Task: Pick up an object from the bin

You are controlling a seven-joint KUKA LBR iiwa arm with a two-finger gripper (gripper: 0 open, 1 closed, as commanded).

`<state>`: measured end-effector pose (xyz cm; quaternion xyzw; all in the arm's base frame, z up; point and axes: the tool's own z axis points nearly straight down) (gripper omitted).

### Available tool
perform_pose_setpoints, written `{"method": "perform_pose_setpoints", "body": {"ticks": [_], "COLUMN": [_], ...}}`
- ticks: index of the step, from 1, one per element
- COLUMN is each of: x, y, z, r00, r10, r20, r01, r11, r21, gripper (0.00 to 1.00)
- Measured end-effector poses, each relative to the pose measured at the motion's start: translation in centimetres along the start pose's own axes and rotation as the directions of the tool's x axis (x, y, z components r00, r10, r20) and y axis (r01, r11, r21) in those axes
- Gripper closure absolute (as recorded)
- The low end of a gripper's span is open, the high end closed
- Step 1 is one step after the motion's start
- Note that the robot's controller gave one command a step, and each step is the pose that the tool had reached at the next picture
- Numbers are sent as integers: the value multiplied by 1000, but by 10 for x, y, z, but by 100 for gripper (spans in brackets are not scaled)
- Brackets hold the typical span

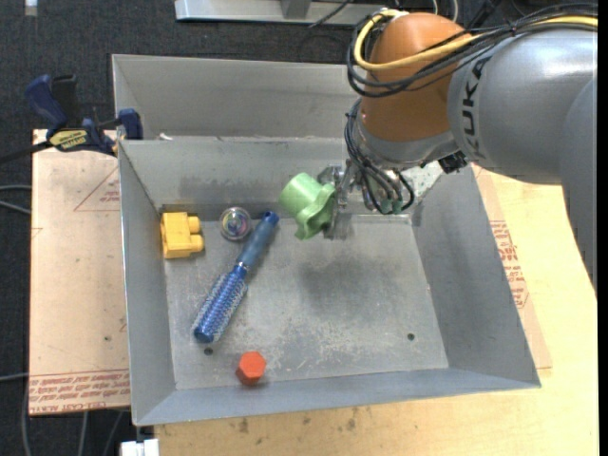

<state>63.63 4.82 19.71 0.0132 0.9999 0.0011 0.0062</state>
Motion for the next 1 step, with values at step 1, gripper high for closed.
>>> {"method": "perform_pose_setpoints", "body": {"ticks": [1], "x": [6], "y": [-7], "z": [-93], "r00": [1000], "r10": [-15], "r20": [0], "r01": [15], "r11": [1000], "r21": [1], "gripper": [100]}}
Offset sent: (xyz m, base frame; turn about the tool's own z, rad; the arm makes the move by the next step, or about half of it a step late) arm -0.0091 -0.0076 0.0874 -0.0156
